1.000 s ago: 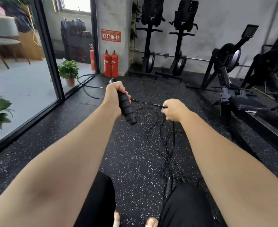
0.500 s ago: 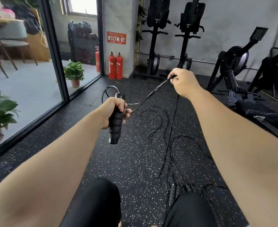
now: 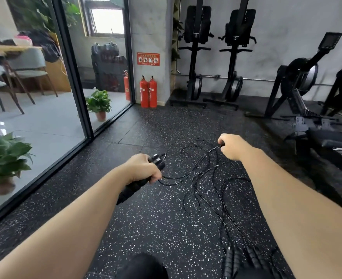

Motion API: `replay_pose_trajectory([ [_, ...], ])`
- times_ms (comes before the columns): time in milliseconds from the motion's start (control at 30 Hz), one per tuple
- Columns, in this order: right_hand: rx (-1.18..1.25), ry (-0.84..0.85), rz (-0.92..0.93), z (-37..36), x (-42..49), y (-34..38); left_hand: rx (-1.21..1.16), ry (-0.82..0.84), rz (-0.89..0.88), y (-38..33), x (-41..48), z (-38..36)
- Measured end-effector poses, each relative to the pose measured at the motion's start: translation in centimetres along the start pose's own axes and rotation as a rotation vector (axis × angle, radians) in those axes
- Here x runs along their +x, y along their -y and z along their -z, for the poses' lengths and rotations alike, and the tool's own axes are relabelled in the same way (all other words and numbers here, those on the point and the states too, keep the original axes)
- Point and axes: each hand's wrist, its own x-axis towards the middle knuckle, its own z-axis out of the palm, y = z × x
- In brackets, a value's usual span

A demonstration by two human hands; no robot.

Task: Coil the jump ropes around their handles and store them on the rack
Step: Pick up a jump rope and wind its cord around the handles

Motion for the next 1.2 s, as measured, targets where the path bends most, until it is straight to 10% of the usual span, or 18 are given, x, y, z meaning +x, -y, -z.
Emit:
replay_pose_trajectory([
  [633,0.645,0.233,0.176,-9.9,-3.6,6.3,0.496,-0.273,-0.101,1.4,2.3,-5.8],
  [1200,0.818,-0.357,0.112,-9.9,-2.6,3.4,0.073,-0.202,-0.264,1.1,3.2,-11.5],
])
